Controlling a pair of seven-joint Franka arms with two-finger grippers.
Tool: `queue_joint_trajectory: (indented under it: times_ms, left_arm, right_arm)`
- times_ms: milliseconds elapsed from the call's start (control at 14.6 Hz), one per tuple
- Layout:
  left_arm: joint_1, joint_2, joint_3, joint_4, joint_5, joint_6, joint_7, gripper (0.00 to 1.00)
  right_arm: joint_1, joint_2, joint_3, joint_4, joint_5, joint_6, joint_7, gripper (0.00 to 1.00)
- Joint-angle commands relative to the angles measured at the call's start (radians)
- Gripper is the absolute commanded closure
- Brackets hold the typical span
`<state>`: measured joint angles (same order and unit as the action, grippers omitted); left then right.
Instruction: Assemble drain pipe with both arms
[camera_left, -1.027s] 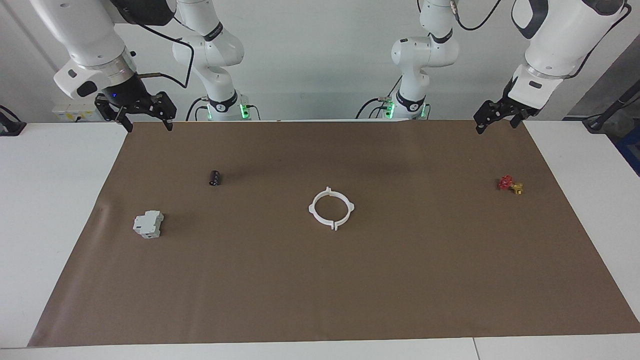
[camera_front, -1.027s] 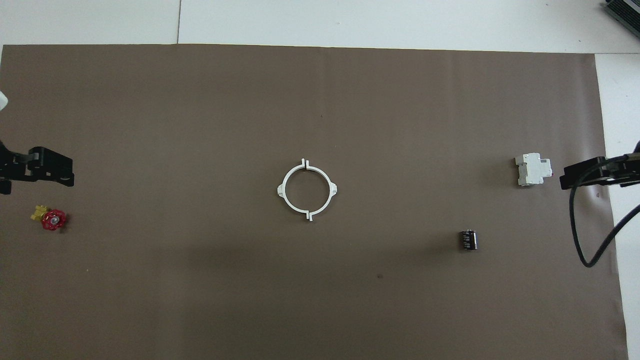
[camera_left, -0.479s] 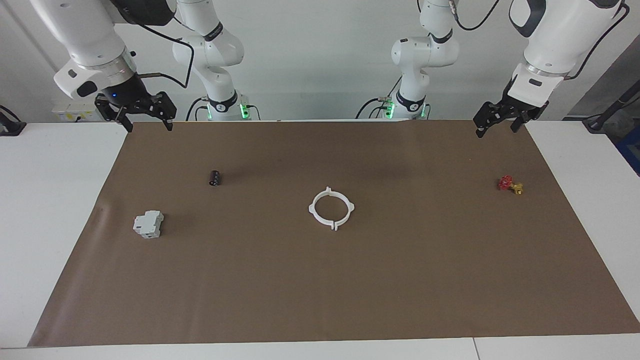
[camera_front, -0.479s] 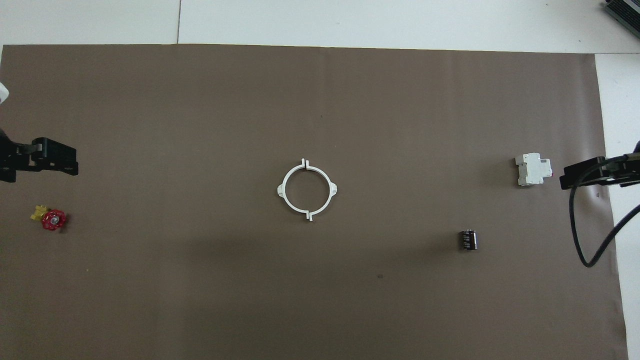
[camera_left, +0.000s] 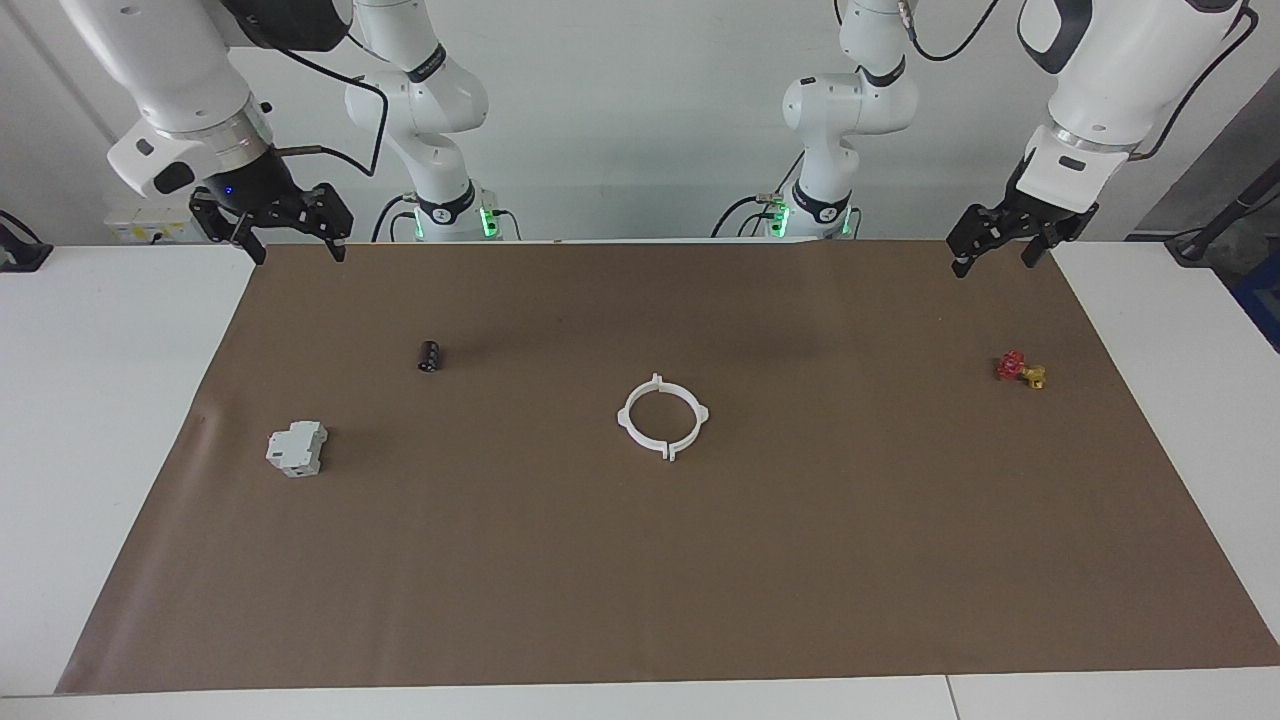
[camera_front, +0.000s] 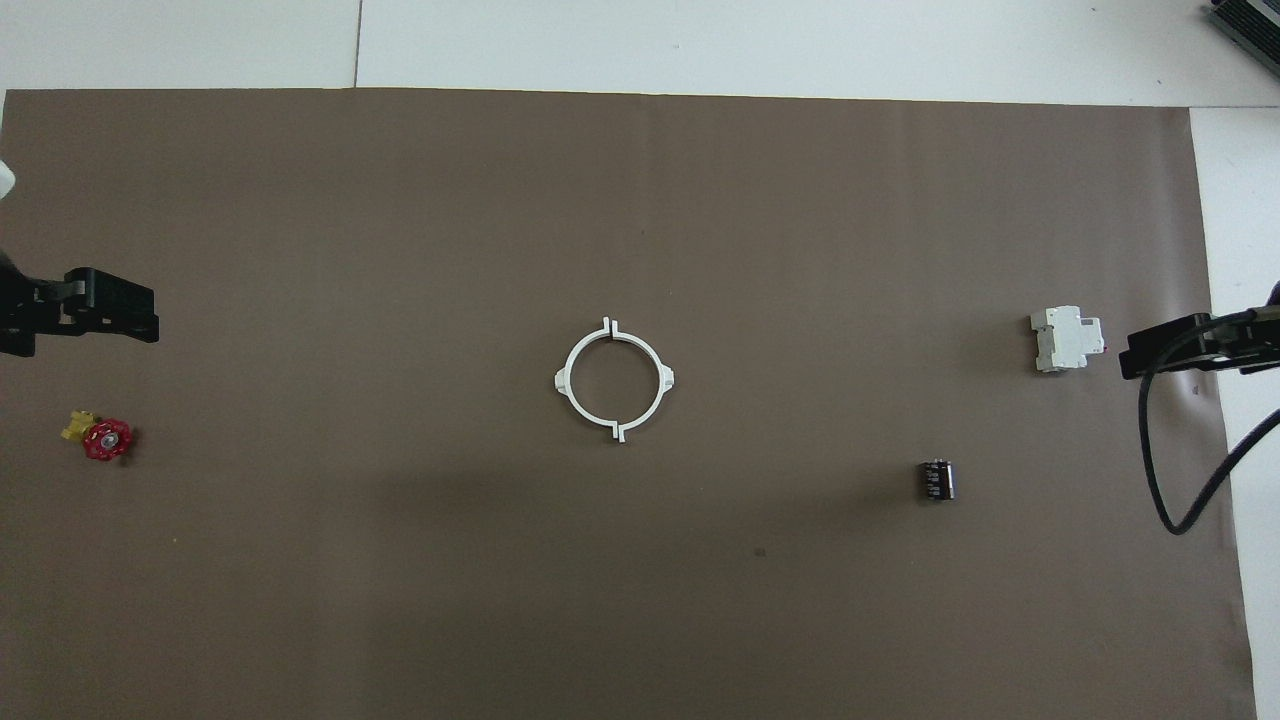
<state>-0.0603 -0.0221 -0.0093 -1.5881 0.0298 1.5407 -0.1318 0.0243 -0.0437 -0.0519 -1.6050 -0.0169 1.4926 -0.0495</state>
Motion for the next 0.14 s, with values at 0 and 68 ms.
queue_joint_trajectory:
  times_ms: [0,68]
  left_arm:
    - [-0.007,-0.002,0.008,0.003,-0.016,0.009,0.012,0.00]
    - [-0.007,-0.002,0.008,0.002,-0.016,0.009,0.012,0.00]
  right_arm:
    - [-0.001,-0.013,0.001,-0.023,-0.005,0.023,-0.020,0.00]
    - [-0.001,-0.013,0.001,-0.023,-0.005,0.023,-0.020,0.00]
